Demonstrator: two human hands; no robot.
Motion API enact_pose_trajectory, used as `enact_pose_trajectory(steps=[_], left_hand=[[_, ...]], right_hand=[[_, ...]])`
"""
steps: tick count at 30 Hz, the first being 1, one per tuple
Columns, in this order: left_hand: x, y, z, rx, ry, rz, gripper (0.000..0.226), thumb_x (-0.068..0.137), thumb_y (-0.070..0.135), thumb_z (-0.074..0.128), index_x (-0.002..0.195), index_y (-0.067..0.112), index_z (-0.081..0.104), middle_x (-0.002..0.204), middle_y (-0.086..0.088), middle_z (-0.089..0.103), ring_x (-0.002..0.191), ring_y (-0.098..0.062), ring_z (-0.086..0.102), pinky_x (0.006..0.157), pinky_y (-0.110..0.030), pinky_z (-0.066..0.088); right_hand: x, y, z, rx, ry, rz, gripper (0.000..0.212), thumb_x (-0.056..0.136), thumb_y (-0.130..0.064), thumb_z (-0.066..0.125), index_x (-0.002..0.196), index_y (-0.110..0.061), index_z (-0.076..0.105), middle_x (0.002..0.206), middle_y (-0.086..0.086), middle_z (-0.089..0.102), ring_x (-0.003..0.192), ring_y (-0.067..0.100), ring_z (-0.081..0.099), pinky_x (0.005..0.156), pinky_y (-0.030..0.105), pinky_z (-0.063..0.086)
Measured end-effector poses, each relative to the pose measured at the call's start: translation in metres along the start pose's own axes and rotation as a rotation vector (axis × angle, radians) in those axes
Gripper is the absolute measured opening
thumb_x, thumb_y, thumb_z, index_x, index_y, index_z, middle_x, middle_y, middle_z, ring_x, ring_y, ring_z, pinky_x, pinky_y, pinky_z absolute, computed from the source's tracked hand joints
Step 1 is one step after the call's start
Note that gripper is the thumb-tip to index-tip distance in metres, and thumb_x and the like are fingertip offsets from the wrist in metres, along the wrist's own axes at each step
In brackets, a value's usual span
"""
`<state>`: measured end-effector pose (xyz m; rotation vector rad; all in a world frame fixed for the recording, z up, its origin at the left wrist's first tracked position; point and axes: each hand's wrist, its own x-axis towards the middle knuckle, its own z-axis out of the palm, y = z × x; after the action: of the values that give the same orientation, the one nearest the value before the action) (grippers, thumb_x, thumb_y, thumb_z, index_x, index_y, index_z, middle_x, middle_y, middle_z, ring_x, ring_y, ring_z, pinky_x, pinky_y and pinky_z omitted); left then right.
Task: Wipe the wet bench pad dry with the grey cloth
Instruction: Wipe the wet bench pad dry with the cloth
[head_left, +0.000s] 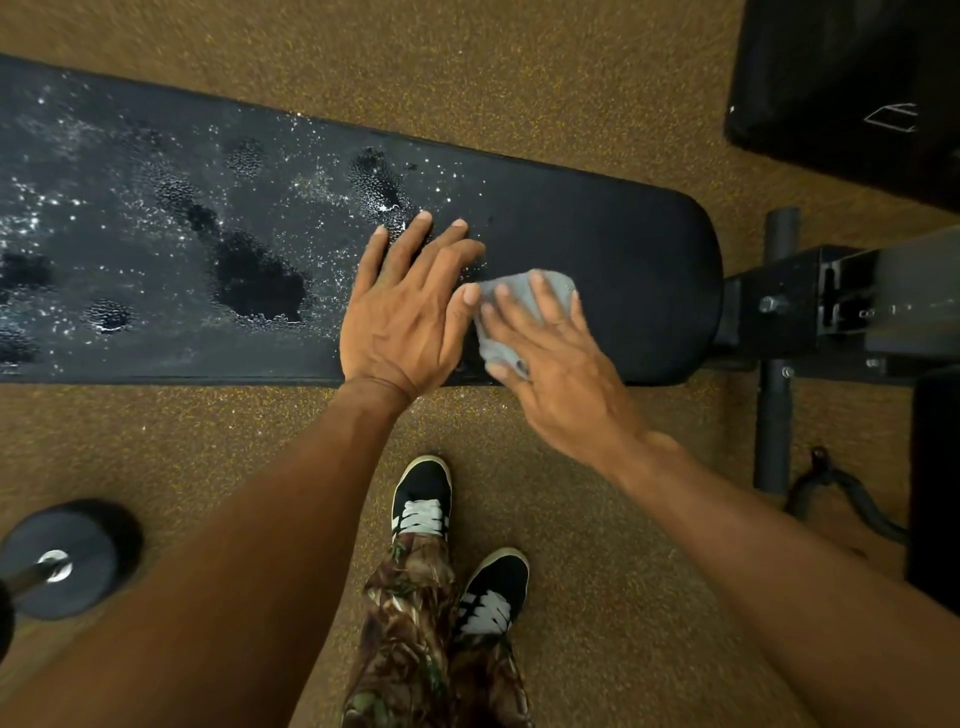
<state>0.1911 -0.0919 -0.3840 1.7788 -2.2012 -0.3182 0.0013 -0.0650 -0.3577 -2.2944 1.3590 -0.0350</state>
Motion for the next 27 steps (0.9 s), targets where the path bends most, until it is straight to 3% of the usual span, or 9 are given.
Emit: enact_pose_trajectory(steps=[3, 6, 9, 14, 17, 20, 27], left_hand=[[0.0, 0.001, 0.0, 0.001, 0.004, -0.005, 0.054, 0.106, 0.045, 0.016, 0.142, 0.024, 0.051, 0.156, 0.004, 0.047, 0.152, -0.024, 0.03, 0.124, -0.051, 0.02], [-0.001, 0.001, 0.0, 0.003, -0.004, 0.0, 0.053, 0.106, 0.045, 0.018, 0.142, 0.024, 0.05, 0.156, 0.003, 0.047, 0.152, -0.025, 0.031, 0.124, -0.051, 0.02], [0.0, 0.001, 0.0, 0.006, -0.006, -0.001, 0.055, 0.106, 0.046, 0.016, 0.143, 0.024, 0.049, 0.157, 0.003, 0.047, 0.153, -0.025, 0.03, 0.125, -0.051, 0.019], [0.0, 0.0, 0.0, -0.003, 0.004, -0.002, 0.054, 0.106, 0.046, 0.017, 0.142, 0.024, 0.05, 0.156, 0.004, 0.048, 0.152, -0.024, 0.031, 0.124, -0.051, 0.02], [-0.001, 0.0, 0.0, -0.004, 0.005, 0.001, 0.052, 0.107, 0.045, 0.018, 0.143, 0.024, 0.049, 0.156, 0.004, 0.048, 0.152, -0.025, 0.031, 0.124, -0.051, 0.02], [-0.001, 0.0, 0.001, -0.016, 0.003, -0.006, 0.055, 0.107, 0.047, 0.015, 0.143, 0.025, 0.049, 0.156, 0.005, 0.047, 0.152, -0.023, 0.03, 0.125, -0.05, 0.019], [-0.001, 0.0, -0.001, -0.014, 0.017, -0.003, 0.051, 0.107, 0.046, 0.02, 0.142, 0.024, 0.05, 0.154, 0.005, 0.049, 0.151, -0.024, 0.033, 0.124, -0.049, 0.02]], right_hand=[[-0.024, 0.03, -0.006, -0.102, -0.082, -0.145, 0.054, 0.103, -0.038, 0.032, 0.153, -0.019, 0.03, 0.162, -0.003, 0.022, 0.154, 0.02, 0.004, 0.125, 0.046, 0.004], [-0.018, 0.04, -0.013, -0.062, -0.058, -0.059, 0.055, 0.104, -0.043, 0.026, 0.154, -0.02, 0.027, 0.162, -0.006, 0.018, 0.154, 0.017, 0.003, 0.125, 0.048, 0.005], [-0.002, 0.008, -0.006, 0.02, -0.011, 0.009, 0.061, 0.102, -0.047, 0.024, 0.152, -0.014, 0.03, 0.162, 0.002, 0.022, 0.153, 0.025, 0.004, 0.123, 0.05, 0.002], [-0.03, 0.02, 0.001, -0.081, -0.079, -0.221, 0.053, 0.101, -0.032, 0.041, 0.152, -0.018, 0.035, 0.161, -0.001, 0.026, 0.154, 0.021, 0.008, 0.124, 0.048, 0.007], [-0.025, 0.031, -0.006, -0.101, -0.05, -0.18, 0.051, 0.102, -0.033, 0.039, 0.151, -0.019, 0.037, 0.161, -0.002, 0.026, 0.154, 0.02, 0.009, 0.124, 0.048, 0.008], [-0.009, 0.005, 0.0, -0.029, -0.025, -0.116, 0.054, 0.103, -0.038, 0.035, 0.151, -0.013, 0.037, 0.161, 0.006, 0.03, 0.153, 0.029, 0.01, 0.123, 0.055, 0.01], [-0.036, 0.036, -0.006, -0.211, -0.113, -0.337, 0.056, 0.096, -0.033, 0.037, 0.151, -0.019, 0.034, 0.16, 0.0, 0.027, 0.152, 0.025, 0.012, 0.123, 0.049, 0.012]])
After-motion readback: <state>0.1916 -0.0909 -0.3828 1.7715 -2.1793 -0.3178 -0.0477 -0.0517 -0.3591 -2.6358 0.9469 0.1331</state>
